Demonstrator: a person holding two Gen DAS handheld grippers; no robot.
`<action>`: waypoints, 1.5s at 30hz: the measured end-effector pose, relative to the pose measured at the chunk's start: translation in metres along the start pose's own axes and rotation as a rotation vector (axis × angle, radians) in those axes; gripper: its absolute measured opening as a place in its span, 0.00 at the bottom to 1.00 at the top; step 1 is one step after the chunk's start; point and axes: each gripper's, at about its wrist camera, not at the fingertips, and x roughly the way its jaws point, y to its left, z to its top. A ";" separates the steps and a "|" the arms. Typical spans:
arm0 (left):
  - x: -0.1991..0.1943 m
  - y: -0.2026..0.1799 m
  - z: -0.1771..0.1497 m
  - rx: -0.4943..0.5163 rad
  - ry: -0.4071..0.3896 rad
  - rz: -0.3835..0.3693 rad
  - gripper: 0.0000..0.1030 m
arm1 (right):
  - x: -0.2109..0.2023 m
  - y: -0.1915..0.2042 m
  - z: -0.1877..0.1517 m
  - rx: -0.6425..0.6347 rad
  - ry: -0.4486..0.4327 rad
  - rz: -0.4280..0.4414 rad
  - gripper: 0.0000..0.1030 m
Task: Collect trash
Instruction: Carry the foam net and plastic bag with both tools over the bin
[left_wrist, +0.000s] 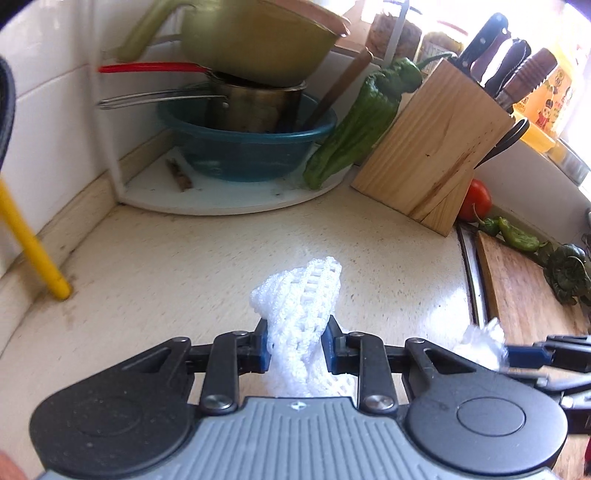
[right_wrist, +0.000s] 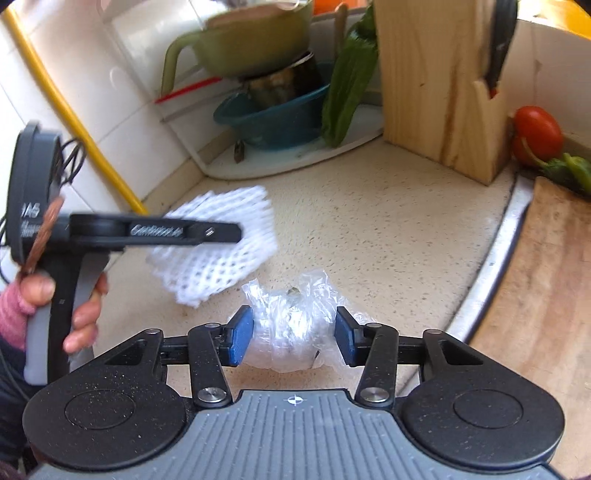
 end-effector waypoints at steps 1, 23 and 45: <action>-0.005 0.000 -0.003 -0.008 -0.004 0.010 0.24 | -0.004 -0.001 -0.001 0.004 -0.009 -0.001 0.53; -0.076 -0.018 -0.069 -0.087 -0.040 0.159 0.24 | -0.029 0.012 -0.015 -0.052 -0.053 0.094 0.53; -0.084 -0.047 -0.084 -0.041 -0.050 0.149 0.24 | -0.053 -0.003 -0.035 -0.042 -0.072 0.096 0.53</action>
